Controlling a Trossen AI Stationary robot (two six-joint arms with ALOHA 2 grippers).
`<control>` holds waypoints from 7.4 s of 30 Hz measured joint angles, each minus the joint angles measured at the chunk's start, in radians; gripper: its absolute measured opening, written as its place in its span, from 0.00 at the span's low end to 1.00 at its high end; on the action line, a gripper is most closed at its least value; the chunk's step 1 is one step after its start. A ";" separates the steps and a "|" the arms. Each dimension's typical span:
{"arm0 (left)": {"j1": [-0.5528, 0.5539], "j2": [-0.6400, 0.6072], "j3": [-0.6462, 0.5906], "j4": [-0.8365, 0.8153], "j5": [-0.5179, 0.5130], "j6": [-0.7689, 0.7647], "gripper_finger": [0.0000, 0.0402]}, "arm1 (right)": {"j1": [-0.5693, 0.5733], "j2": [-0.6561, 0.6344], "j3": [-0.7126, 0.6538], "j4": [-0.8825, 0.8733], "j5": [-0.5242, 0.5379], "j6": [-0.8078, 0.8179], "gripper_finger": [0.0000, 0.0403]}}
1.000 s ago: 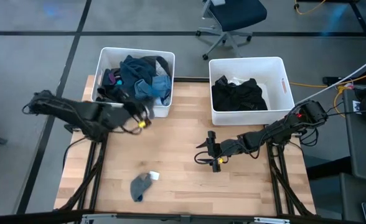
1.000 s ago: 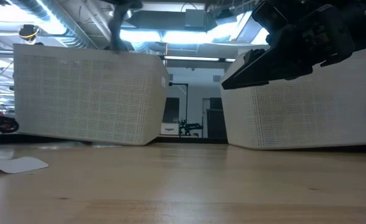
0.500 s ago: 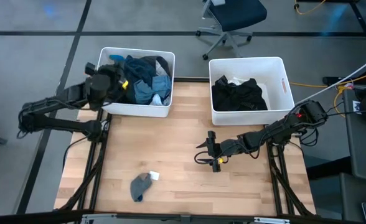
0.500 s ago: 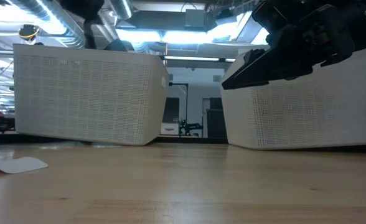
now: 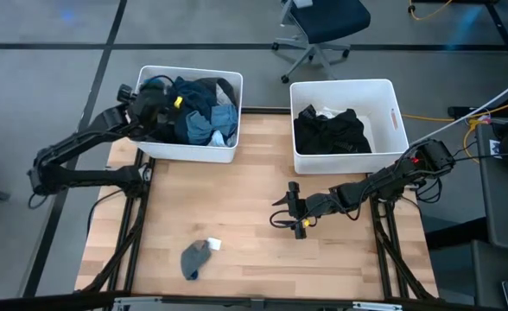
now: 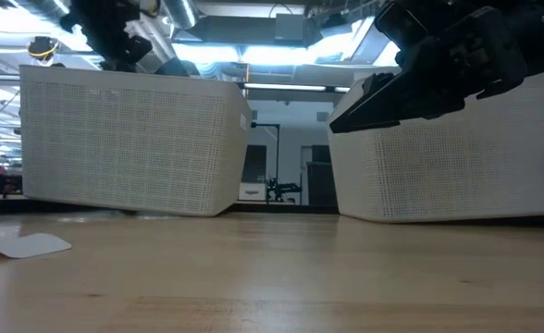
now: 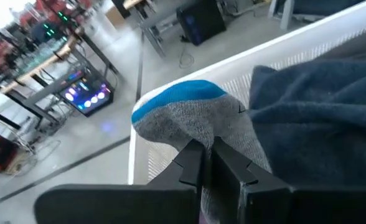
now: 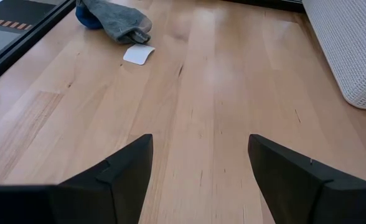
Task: Sort clothes
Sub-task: Put the top gray sock into the left white laundry bin, then put the gray sock into the left white laundry bin, then return to Home Position
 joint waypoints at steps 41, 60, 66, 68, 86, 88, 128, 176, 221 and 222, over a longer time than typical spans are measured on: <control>-0.507 0.002 0.037 -0.166 0.788 -0.400 0.42 | 0.000 0.000 0.000 -0.001 0.000 0.000 0.66; -1.063 0.354 -0.039 0.019 0.778 -0.755 0.42 | 0.000 0.000 0.000 0.000 0.007 0.000 0.66; -1.171 0.494 -0.039 0.018 0.795 -0.918 0.42 | 0.000 0.000 0.000 0.000 0.007 0.000 0.66; -1.196 0.530 -0.039 0.018 0.797 -0.960 0.42 | 0.000 0.000 0.000 0.000 0.007 0.000 0.66; -1.296 0.748 -0.052 0.096 0.814 -1.010 0.42 | 0.000 0.000 0.000 0.000 0.007 0.004 0.66; -1.297 0.756 -0.074 0.105 0.815 -1.021 0.42 | 0.000 0.000 0.000 0.000 0.007 0.004 0.66; -1.144 0.470 -0.163 0.206 0.275 -0.779 0.01 | 0.000 0.000 0.000 0.016 0.024 0.000 0.66; -0.145 0.153 -0.095 0.638 0.378 0.154 0.38 | -0.002 0.087 0.000 0.060 0.064 -0.003 0.66; -0.683 -0.145 -0.753 1.195 0.916 0.083 0.01 | 0.001 -0.741 -0.256 -0.142 -0.125 0.102 0.06; -0.683 -0.145 -0.758 1.193 0.913 0.083 0.01 | 0.001 -0.762 -0.277 -0.126 -0.127 0.107 0.06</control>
